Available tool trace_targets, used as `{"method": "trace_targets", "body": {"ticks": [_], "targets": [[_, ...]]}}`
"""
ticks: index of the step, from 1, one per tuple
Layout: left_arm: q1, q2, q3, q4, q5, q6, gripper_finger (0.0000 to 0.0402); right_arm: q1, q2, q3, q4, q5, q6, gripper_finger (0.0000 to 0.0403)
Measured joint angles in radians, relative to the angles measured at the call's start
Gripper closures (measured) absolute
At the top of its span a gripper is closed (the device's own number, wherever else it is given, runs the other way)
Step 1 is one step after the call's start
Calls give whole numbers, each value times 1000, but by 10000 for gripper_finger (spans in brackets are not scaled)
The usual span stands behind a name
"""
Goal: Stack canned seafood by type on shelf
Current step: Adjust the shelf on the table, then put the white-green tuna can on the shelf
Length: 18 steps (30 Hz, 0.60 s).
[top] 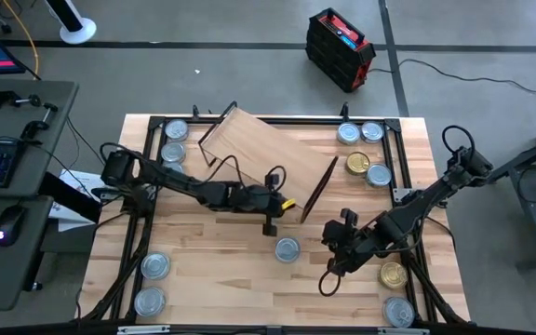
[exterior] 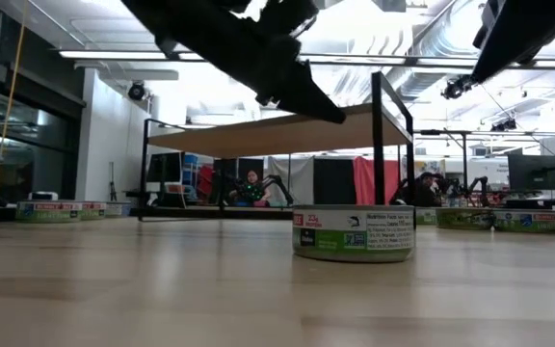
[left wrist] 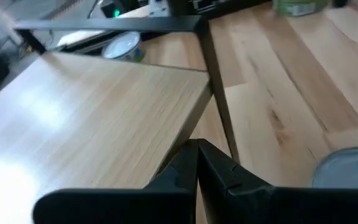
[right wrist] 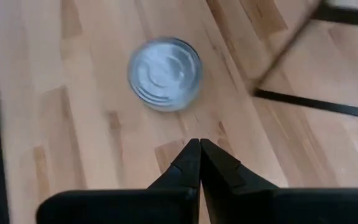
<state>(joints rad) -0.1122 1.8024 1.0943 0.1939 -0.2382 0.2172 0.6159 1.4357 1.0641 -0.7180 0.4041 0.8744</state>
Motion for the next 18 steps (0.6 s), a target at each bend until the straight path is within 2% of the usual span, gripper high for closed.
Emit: {"method": "trace_targets", "body": {"ticks": [4, 8, 11, 13, 18], "targets": [[-23, -85, 35, -217, 19, -158, 401, -26, 16, 0, 133, -47, 79, 403], [-77, -171, 23, -411, 118, -348, 401, -67, 90, 0, 225, -100, -26, 403], [-148, -229, -40, -365, 113, -441, 401, -89, 179, 0, 288, -150, -54, 403], [-200, -249, -97, -279, 69, -513, 401, -93, 241, 0, 306, -166, -51, 403], [-294, -264, -223, -144, -84, -745, 401, -86, 336, 0, 349, -56, 10, 403]]}}
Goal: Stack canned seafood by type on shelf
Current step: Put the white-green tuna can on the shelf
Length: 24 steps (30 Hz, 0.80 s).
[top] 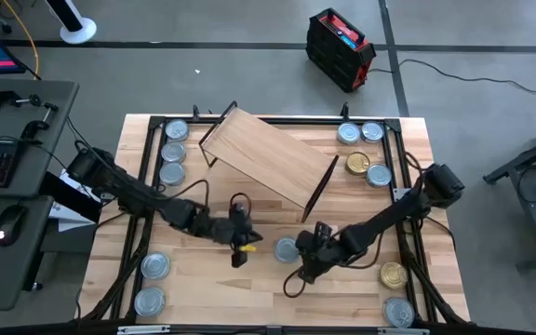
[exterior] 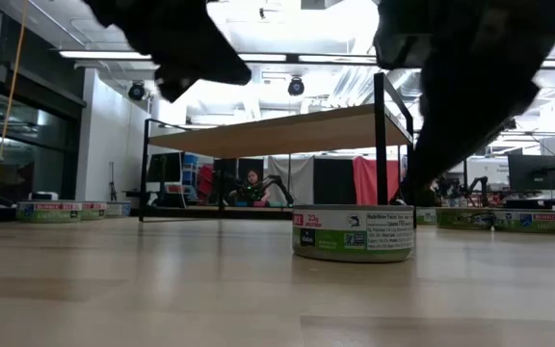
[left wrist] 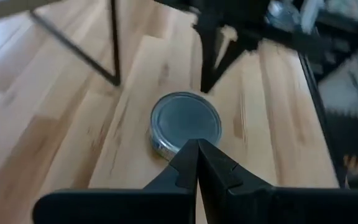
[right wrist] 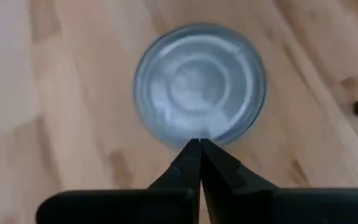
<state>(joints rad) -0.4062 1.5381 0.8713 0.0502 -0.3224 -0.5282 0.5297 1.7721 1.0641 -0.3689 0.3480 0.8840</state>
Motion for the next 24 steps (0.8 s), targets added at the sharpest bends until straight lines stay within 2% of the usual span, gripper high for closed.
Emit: {"method": "trace_targets", "body": {"ticks": [4, 9, 16, 21, 24], "targets": [[-47, -1, -13, 1, -45, -153, 401, 19, 7, 0, 71, 108, 1, 403], [-91, -1, -13, -8, -43, -187, 401, 13, 14, 0, 82, 193, -60, 403], [-91, -2, -13, -147, 67, -276, 401, -21, 40, 1, 112, 164, -38, 403], [-145, -12, -14, -296, 55, -279, 401, -18, 47, 0, 95, 153, 71, 403], [-224, -28, -15, -348, -32, -267, 401, -13, 51, 1, 98, 153, 134, 403]]}}
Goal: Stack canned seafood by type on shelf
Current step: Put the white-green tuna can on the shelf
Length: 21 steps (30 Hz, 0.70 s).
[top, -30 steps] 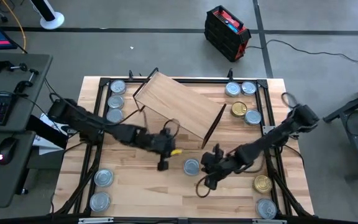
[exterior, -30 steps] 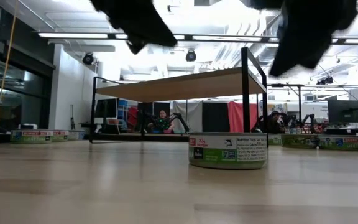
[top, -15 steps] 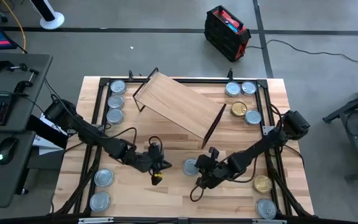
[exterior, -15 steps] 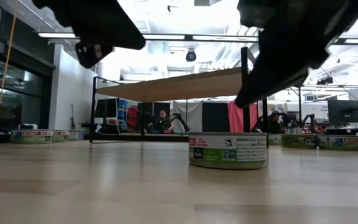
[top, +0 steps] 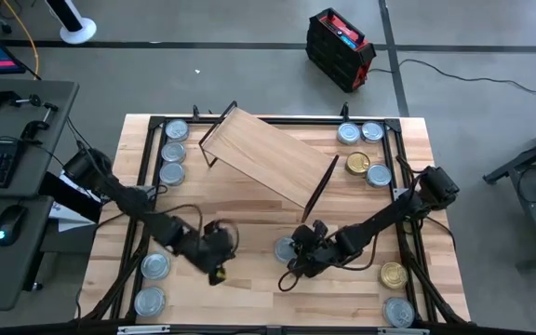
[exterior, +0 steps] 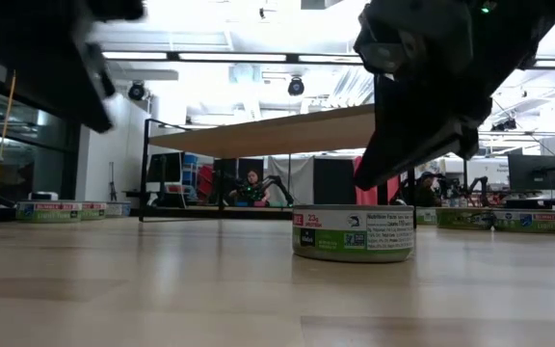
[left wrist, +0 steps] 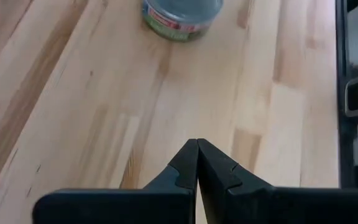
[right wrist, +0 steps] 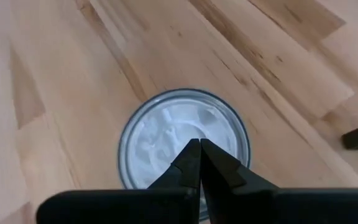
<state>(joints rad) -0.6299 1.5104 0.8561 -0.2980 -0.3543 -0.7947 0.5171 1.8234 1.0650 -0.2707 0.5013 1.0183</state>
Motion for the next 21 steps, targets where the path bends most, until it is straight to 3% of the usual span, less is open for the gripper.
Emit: {"method": "trace_targets", "body": {"ticks": [6, 14, 21], "targets": [[-141, -40, -60, 86, -226, -4, 401, 0, 31, 22, -44, -36, 92, 403], [-109, -40, -108, 221, -200, 43, 401, -7, 154, 207, -154, -68, 76, 403], [-41, -40, -108, 269, -156, 109, 401, -20, 332, 463, -144, -78, -119, 403]]}}
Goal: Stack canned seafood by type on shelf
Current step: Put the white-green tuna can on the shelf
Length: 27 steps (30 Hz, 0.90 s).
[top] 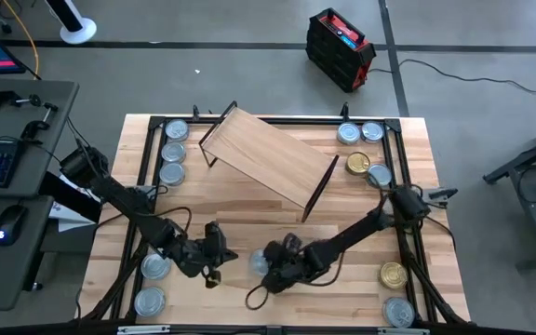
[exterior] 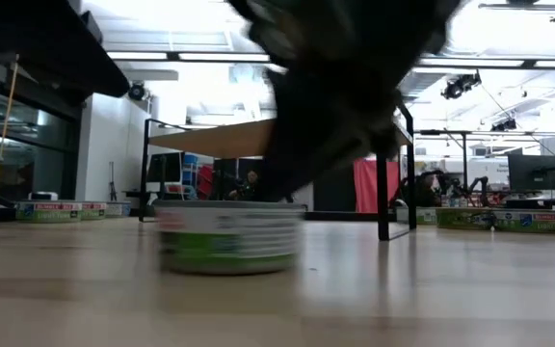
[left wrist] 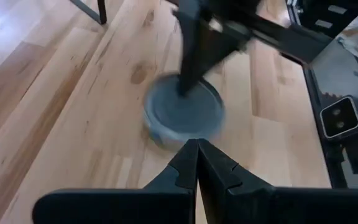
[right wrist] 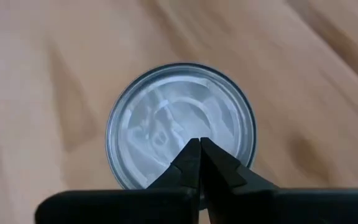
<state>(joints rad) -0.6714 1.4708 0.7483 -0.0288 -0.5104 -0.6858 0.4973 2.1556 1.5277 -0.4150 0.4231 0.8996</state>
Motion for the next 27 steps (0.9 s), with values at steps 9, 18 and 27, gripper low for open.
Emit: {"method": "trace_targets", "body": {"ticks": [9, 18, 27], "targets": [[69, 0, 24, -11, 89, 78, 400, -10, -5, 193, -289, 34, -181, 403], [109, 0, 185, -210, 214, 136, 400, 86, -273, -73, -371, 72, 49, 403], [16, 1, 181, -224, 178, 53, 401, 157, -386, -392, 218, -14, 152, 403]]}}
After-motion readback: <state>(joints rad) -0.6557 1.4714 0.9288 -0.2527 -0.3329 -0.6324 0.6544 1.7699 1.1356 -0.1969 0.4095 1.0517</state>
